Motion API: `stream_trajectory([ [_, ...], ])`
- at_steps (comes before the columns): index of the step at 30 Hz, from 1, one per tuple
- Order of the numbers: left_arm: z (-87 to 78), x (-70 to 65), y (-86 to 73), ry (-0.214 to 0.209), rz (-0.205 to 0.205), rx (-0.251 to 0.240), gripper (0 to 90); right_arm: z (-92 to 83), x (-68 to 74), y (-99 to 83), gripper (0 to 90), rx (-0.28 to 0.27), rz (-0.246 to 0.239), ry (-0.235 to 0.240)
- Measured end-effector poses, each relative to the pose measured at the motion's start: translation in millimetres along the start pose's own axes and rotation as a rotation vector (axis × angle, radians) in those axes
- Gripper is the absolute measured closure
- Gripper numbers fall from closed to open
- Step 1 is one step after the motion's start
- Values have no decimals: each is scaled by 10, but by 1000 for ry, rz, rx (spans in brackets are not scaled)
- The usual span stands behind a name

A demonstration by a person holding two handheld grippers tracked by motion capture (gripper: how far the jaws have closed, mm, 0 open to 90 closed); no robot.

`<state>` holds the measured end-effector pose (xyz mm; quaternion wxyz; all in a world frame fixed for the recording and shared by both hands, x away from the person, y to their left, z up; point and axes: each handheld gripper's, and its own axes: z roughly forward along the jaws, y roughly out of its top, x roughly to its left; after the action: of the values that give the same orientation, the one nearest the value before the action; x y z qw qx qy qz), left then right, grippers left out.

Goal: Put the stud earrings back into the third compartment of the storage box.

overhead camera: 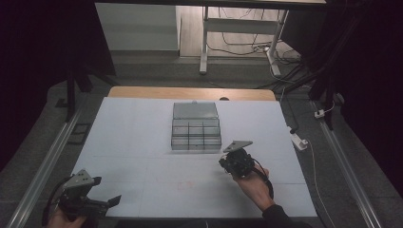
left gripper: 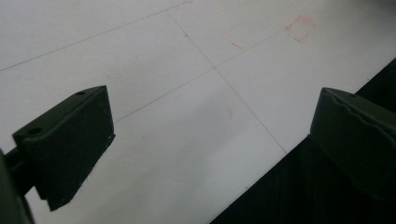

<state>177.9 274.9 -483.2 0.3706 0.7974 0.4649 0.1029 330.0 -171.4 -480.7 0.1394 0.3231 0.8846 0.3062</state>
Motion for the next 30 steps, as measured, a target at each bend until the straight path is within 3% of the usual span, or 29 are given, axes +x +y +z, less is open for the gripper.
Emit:
stream_trajectory([
  [8, 7, 3, 3, -5, -3, 5, 1, -80, -74, 79, 875, -70, 3, 7],
  [30, 13, 15, 6, -11, -9, 6, 1, 4, -250, 390, 874, -144, 5, 3],
])
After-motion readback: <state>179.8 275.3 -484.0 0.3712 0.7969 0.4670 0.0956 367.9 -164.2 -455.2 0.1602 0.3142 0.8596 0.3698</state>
